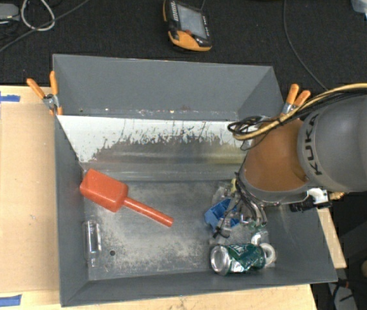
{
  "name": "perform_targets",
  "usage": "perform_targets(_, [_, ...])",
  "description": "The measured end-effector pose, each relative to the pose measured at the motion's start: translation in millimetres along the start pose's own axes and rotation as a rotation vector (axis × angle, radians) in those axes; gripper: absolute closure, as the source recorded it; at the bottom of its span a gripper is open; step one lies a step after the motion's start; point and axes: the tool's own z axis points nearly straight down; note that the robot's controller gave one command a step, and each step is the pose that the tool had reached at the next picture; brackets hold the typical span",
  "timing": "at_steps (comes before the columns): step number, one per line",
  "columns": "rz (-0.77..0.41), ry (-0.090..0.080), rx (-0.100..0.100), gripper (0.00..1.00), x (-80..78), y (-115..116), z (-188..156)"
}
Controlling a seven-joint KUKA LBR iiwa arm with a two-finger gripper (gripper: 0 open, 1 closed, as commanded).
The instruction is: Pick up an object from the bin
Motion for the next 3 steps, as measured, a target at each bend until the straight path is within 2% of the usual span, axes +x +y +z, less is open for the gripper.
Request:
perform_targets(1, [0.050,-0.010,-0.003,0.00,-63.5,14,4])
perform_targets(2, [-0.025,0.002,0.001,0.00,3.6,-6,6])
perform_targets(3, [-0.152,-0.021,-0.003,1.00,-69.7,3,4])
